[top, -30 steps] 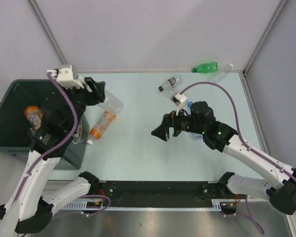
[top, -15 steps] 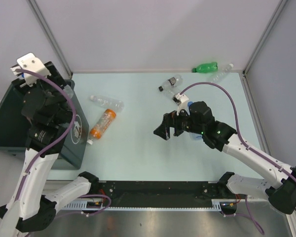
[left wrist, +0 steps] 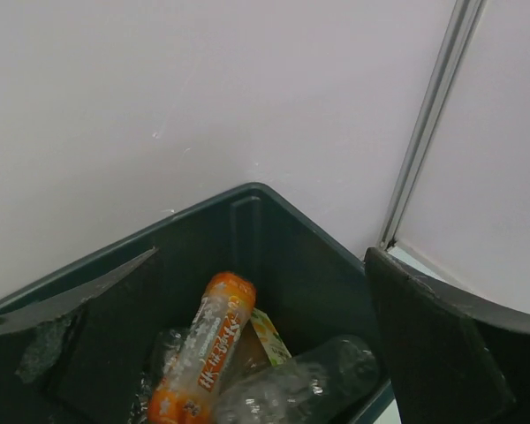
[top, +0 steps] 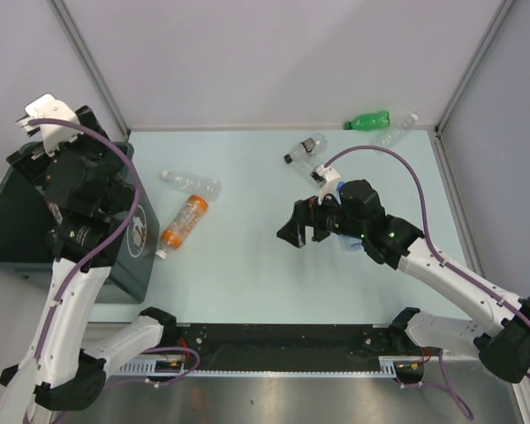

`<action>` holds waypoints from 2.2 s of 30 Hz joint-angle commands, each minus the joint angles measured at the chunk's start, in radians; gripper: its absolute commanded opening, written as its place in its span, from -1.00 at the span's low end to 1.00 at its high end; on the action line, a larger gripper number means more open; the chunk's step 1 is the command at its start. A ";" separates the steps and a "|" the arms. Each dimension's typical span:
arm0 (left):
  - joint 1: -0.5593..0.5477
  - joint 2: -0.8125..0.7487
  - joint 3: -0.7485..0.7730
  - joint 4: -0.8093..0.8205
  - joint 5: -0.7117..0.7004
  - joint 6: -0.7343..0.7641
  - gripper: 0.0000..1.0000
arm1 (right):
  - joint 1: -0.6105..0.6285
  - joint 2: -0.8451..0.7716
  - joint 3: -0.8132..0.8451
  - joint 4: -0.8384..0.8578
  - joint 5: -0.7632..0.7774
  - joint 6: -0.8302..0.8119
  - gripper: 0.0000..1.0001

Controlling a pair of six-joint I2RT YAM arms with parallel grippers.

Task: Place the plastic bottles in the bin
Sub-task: Place the plastic bottle in the trash bin, then pick up the plastic bottle at the center of the board.

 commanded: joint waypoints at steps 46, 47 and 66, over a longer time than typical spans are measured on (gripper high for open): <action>0.008 0.003 -0.438 -0.318 1.624 -0.782 0.99 | -0.340 0.493 -0.053 -0.098 0.530 0.102 0.78; 0.007 0.006 -0.441 -0.320 1.626 -0.787 1.00 | -0.339 0.492 -0.051 -0.102 0.528 0.107 0.72; -0.041 0.075 -0.447 -0.220 1.742 -0.868 0.99 | -0.189 0.064 -0.054 -0.067 0.047 0.023 -0.14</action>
